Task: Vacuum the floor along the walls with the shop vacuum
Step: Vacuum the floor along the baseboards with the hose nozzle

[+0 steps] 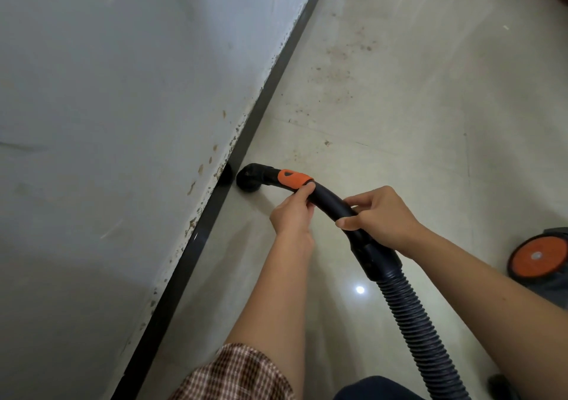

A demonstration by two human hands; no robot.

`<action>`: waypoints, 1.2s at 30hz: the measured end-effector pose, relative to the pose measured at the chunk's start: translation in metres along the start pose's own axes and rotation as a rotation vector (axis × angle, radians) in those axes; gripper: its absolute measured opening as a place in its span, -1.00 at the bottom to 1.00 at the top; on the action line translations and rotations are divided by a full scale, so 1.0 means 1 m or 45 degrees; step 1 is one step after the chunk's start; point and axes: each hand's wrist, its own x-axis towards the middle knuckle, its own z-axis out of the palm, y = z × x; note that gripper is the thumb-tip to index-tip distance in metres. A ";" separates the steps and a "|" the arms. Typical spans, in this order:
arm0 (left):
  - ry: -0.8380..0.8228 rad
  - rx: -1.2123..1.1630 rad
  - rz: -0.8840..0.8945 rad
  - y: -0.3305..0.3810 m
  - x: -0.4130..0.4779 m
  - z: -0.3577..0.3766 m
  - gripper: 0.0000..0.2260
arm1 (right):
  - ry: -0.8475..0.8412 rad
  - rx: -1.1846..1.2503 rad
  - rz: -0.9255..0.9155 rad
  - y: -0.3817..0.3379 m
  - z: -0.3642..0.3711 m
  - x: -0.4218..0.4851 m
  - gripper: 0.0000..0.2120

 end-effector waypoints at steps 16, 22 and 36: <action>0.109 0.149 -0.066 -0.054 0.020 0.061 -0.87 | 0.054 0.141 0.123 0.036 -0.060 0.014 -0.75; 0.045 0.171 -0.079 -0.082 0.005 0.072 -0.85 | 0.077 0.198 0.119 0.068 -0.081 0.004 -0.74; -0.109 0.211 0.020 -0.066 0.010 0.067 -0.74 | 0.211 0.131 0.034 0.061 -0.057 0.004 -0.85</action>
